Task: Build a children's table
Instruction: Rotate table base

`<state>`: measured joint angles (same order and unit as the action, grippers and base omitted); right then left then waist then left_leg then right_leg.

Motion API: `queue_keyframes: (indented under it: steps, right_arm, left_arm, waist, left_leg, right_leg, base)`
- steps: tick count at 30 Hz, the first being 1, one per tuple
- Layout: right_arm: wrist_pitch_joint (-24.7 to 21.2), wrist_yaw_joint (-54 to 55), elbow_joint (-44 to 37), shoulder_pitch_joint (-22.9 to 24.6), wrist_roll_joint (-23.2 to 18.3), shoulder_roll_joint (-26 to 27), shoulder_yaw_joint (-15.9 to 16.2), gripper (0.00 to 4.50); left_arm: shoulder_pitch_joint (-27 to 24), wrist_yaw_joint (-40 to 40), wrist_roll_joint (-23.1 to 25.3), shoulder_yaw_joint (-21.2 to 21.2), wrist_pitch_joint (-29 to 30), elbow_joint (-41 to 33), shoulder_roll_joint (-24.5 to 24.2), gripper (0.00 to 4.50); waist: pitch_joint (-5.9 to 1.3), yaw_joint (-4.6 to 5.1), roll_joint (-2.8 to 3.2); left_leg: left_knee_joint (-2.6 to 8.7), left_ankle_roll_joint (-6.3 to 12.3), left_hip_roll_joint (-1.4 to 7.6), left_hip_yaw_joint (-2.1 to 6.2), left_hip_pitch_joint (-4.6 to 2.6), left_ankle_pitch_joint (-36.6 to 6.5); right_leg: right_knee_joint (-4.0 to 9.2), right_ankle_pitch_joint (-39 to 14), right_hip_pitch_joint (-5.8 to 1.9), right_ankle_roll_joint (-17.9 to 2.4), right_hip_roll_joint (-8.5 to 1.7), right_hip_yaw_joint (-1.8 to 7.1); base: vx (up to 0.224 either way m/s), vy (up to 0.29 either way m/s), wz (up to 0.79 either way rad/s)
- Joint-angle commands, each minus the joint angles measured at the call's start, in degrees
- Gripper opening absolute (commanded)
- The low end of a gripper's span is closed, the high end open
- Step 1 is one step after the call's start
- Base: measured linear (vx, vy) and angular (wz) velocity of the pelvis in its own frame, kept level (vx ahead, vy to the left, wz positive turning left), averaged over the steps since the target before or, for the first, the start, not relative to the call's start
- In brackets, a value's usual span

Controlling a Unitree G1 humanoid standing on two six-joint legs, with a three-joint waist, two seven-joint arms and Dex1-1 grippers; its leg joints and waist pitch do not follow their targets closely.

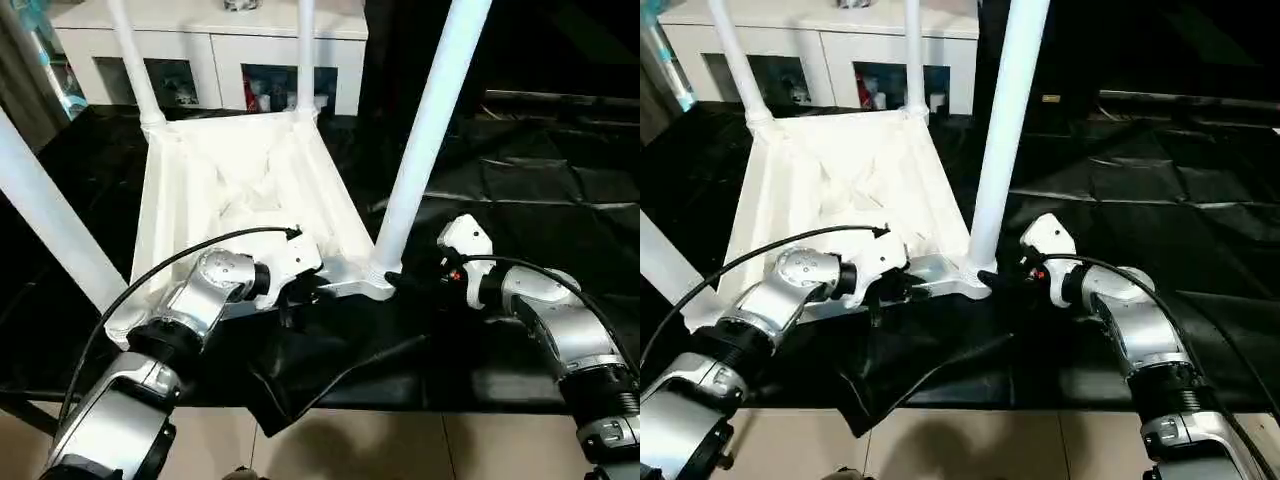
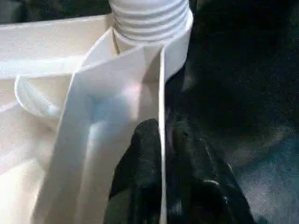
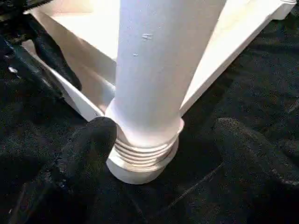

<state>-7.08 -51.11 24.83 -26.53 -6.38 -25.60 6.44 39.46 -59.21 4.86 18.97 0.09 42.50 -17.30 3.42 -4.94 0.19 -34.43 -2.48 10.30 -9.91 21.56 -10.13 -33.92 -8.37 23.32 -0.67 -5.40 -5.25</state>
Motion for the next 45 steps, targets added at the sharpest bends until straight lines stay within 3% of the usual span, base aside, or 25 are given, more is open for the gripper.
queue_keyframes:
  steps: [1,11,16,19,21,22,23,24,26,27,28,29,30,31,32,33,34,35,36,37,39,41,43,44,45]
  right_arm:
    - [0.3,0.4,-0.7,0.5,-0.1,-0.5,-1.0,3.81]
    - [-4.9,0.6,-12.7,6.4,-7.2,-1.9,-6.9,3.81]
    - [-9.3,6.2,-19.4,11.1,-8.3,-1.2,-11.2,3.81]
    - [-11.5,23.0,-25.6,16.9,-4.1,5.8,-16.8,3.81]
    - [-9.3,29.5,-26.5,19.3,-1.7,10.0,-17.0,3.81]
    - [-8.8,30.7,-26.0,19.3,-1.4,11.4,-16.1,3.81]
    - [-8.7,31.4,-25.6,19.1,-1.5,12.2,-15.6,3.81]
    - [-9.1,31.8,-25.8,19.1,-1.7,12.5,-15.3,3.81]
    - [-9.3,33.3,-25.4,18.2,-1.2,13.2,-14.7,3.81]
    - [-9.2,33.9,-25.1,17.1,-0.8,13.6,-14.0,3.81]
    - [-8.8,33.8,-24.6,16.2,-0.6,13.8,-13.3,3.81]
    - [-9.3,33.4,-24.4,15.7,-1.3,14.0,-13.2,3.81]
    - [-10.3,32.7,-24.8,15.3,-1.7,14.1,-12.7,3.81]
    - [-10.5,32.6,-24.9,15.3,-1.8,14.1,-12.6,3.81]
    - [-11.0,31.8,-25.6,15.4,-1.9,14.1,-12.0,3.81]
    - [-11.3,31.8,-26.7,16.3,-1.4,14.4,-11.7,3.81]
    - [-11.5,32.5,-27.3,17.1,-1.1,14.7,-11.6,3.81]
    - [-11.5,32.7,-27.4,17.2,-1.1,14.8,-11.7,3.81]
    - [-11.6,33.2,-27.5,17.6,-1.1,15.0,-11.8,3.81]
    - [-11.8,34.3,-27.1,18.0,-1.1,15.1,-12.1,3.81]
    - [-12.3,36.2,-26.7,18.7,0.2,14.7,-11.8,3.81]
    - [-13.9,36.4,-27.9,18.5,-0.6,15.0,-11.9,3.81]
    - [-15.1,35.2,-29.8,18.6,-1.4,14.8,-11.0,3.81]
    - [-15.1,34.9,-30.0,18.7,-1.4,14.7,-10.8,3.81]
    - [-14.9,34.1,-30.3,19.0,-1.3,14.5,-10.2,3.81]
  left_arm:
    - [-1.5,-0.5,-0.7,-0.5,0.6,-2.0,-0.2,0.93]
    - [-8.6,9.2,-14.2,-14.2,9.7,-25.0,3.0,0.93]
    - [-14.4,26.3,-11.8,-21.5,11.7,-33.5,8.2,0.93]
    - [-28.0,40.5,-4.6,-25.1,12.9,-44.0,13.7,0.93]
    - [-33.7,44.0,-4.4,-26.9,13.3,-47.1,16.4,0.93]
    - [-34.6,44.7,-4.6,-27.1,13.6,-47.7,16.8,0.93]
    - [-34.9,45.2,-4.7,-27.2,13.8,-48.1,17.0,0.93]
    - [-35.2,45.9,-4.6,-27.0,14.1,-48.6,17.0,0.93]
    - [-35.5,46.8,-3.6,-26.1,14.1,-49.6,16.8,0.93]
    - [-35.7,47.6,-3.2,-25.4,14.4,-50.4,17.0,0.93]
    - [-35.9,48.0,-3.4,-25.1,15.3,-51.1,17.3,0.93]
    - [-36.0,48.1,-3.5,-25.0,15.3,-51.3,17.4,0.93]
    - [-36.3,48.1,-3.9,-24.8,15.5,-52.1,17.5,0.93]
    - [-36.3,48.1,-4.0,-24.8,15.6,-52.3,17.5,0.93]
    - [-36.7,48.0,-3.7,-24.6,16.6,-52.9,17.4,0.93]
    - [-37.5,47.5,-3.1,-23.9,16.7,-53.9,17.2,0.93]
    - [-38.2,47.2,-2.5,-22.7,17.2,-54.9,16.5,0.93]
    - [-38.3,47.1,-2.3,-22.5,17.2,-55.0,16.4,0.93]
    - [-38.5,46.9,-1.9,-21.8,17.2,-55.3,16.0,0.93]
    - [-38.7,46.4,-2.2,-21.1,17.0,-55.3,15.6,0.93]
    - [-38.3,46.6,-2.2,-21.1,15.8,-53.1,15.2,0.93]
    - [-37.4,46.7,-2.7,-21.7,16.1,-52.0,15.5,0.93]
    - [-36.2,47.3,-3.2,-22.2,16.9,-51.5,16.0,0.93]
    - [-36.1,47.3,-3.3,-22.3,16.9,-51.3,16.0,0.93]
    - [-35.9,47.6,-3.6,-22.3,17.0,-51.1,16.1,0.93]
  waist:
    - [-4.13,-0.09,0.13]
    - [-4.06,-0.24,0.88]
    - [-3.63,0.07,0.66]
    - [-3.32,0.94,-0.89]
    - [-3.75,2.16,-0.13]
    - [-3.41,1.76,-0.67]
    - [-4.54,2.42,1.61]
    - [-4.25,3.79,2.42]
    - [-3.02,4.3,3.46]
    - [-2.59,3.91,2.52]
    - [-2.47,3.58,2.81]
    - [-2.91,4.23,2.01]
    - [-2.18,3.06,0.0]
    - [-2.56,0.87,-2.54]
    - [-2.29,0.01,-1.51]
    - [-2.58,-1.54,-1.98]
    - [-2.4,-1.82,-2.11]
    - [-2.91,-2.3,-1.33]
    - [-2.95,-1.74,-1.06]
    - [-3.51,-1.55,0.0]
    - [-2.79,-1.13,0.66]
    - [-2.22,-0.95,1.17]
    - [-1.66,-0.28,1.37]
    - [-1.33,0.79,2.12]
    - [-1.51,-0.57,3.07]
  left_leg:
    - [4.53,0.74,2.76,0.96,-0.91,-17.9]
    - [4.53,1.75,2.95,0.88,-0.68,-17.7]
    - [4.37,1.75,2.58,0.83,-0.79,-19.3]
    - [4.87,1.65,2.87,0.81,0.34,-15.3]
    - [4.76,-0.09,2.7,1.14,-0.47,-18.3]
    - [6.01,1.08,1.85,3.64,2.75,-19.5]
    - [7.3,1.18,4.16,6.97,1.88,-25.1]
    - [7.86,2.84,6.35,10.93,0.91,-27.3]
    - [10.01,6.06,8.09,15.57,-0.15,-31.9]
    - [10.17,6.56,6.78,16.23,-0.14,-32.6]
    - [10.45,6.05,5.54,16.33,0.49,-32.6]
    - [8.61,6.78,6.67,12.26,-0.9,-29.4]
    - [1.45,4.48,-0.57,5.94,0.03,-25.7]
    - [-10.36,5.9,-4.78,0.86,-0.12,-15.5]
    - [-9.49,6.59,-3.86,1.51,2.32,-12.0]
    - [-6.49,6.71,-3.7,2.66,3.87,-7.6]
    - [-4.82,6.66,-3.12,2.83,2.39,-7.4]
    - [-1.73,8.16,-2.5,3.2,0.26,-6.8]
    - [0.12,9.61,-1.23,3.87,-0.75,-5.3]
    - [0.67,10.1,-0.28,4.03,-1.68,-5.1]
    - [1.24,8.27,0.45,3.56,-2.19,-8.2]
    - [1.93,5.22,1.2,2.74,-4.83,-16.0]
    - [2.36,4.17,2.25,2.3,-7.52,-24.0]
    - [4.59,5.07,6.37,4.01,-8.97,-32.6]
    - [10.99,4.48,13.99,7.5,-6.17,-43.7]
  right_leg:
    - [4.51,-20.1,-2.92,-11.3,-3.6,2.65]
    - [4.11,-17.9,-3.15,-12.6,-3.41,2.6]
    - [5.48,-26.7,-2.75,-8.2,-3.04,2.17]
    - [5.62,-28.2,-2.7,-5.4,-3.06,2.19]
    - [6.61,-31.8,-1.94,-2.9,-2.08,1.24]
    - [4.64,-29.2,-4.4,-3.6,-3.04,-1.21]
    - [3.58,-21.2,-4.54,-3.5,-1.27,-2.18]
    - [1.24,-11.6,-3.38,-7.2,-0.59,-2.16]
    - [-3.7,-13.9,-1.91,-10.0,1.15,-1.3]
    - [-5.18,-14.4,-1.18,-11.7,1.29,0.05]
    - [-5.44,-14.3,-1.54,-13.0,1.41,0.63]
    - [-2.97,-12.8,-1.16,-14.9,-0.1,2.64]
    - [4.75,-22.3,-0.4,-20.1,-1.72,3.83]
    - [8.52,-39.9,-0.46,-15.8,-3.21,4.99]
    - [7.57,-41.6,-3.21,-13.5,-4.51,7.29]
    - [5.69,-35.8,-5.73,-3.0,-4.73,9.01]
    - [5.69,-34.2,-4.68,1.6,-4.66,9.32]
    - [5.83,-30.2,-4.96,6.8,-4.05,9.06]
    - [5.32,-22.8,-4.03,8.1,-0.65,7.58]
    - [5.77,-21.5,-3.67,9.8,0.14,5.88]
    - [7.16,-27.4,-3.65,10.4,0.15,4.94]
    - [8.74,-38.6,-3.28,10.1,-0.22,3.28]
    - [10.49,-43.7,-3.43,9.4,0.14,0.14]
    - [8.61,-41.0,-4.06,7.9,-0.09,-2.22]
    - [-6.91,-21.9,-6.55,2.4,-1.55,0.79]
  base:
    - [0.0,0.0,0.0]
    - [0.0,0.0,0.0]
    - [0.0,0.0,0.0]
    - [0.0,0.0,0.0]
    - [0.055,-0.015,-0.01]
    - [0.0,0.0,0.0]
    - [-0.021,-0.052,0.49]
    - [-0.021,-0.052,0.49]
    - [-0.02,-0.133,0.71]
    - [-0.01,-0.152,0.65]
    - [-0.007,-0.206,0.68]
    - [-0.027,-0.262,0.51]
    - [-0.027,-0.262,0.51]
    - [-0.057,-0.265,0.26]
    - [-0.035,-0.119,0.05]
    - [0.007,-0.219,0.12]
    - [0.023,-0.199,0.25]
    - [0.007,-0.29,0.41]
    - [-0.035,-0.189,0.35]
    - [-0.037,-0.165,0.27]
    - [-0.038,-0.113,0.17]
    - [-0.014,-0.029,0.07]
    - [0.0,0.0,0.0]
    - [0.0,0.0,0.0]
    - [0.0,0.0,0.0]
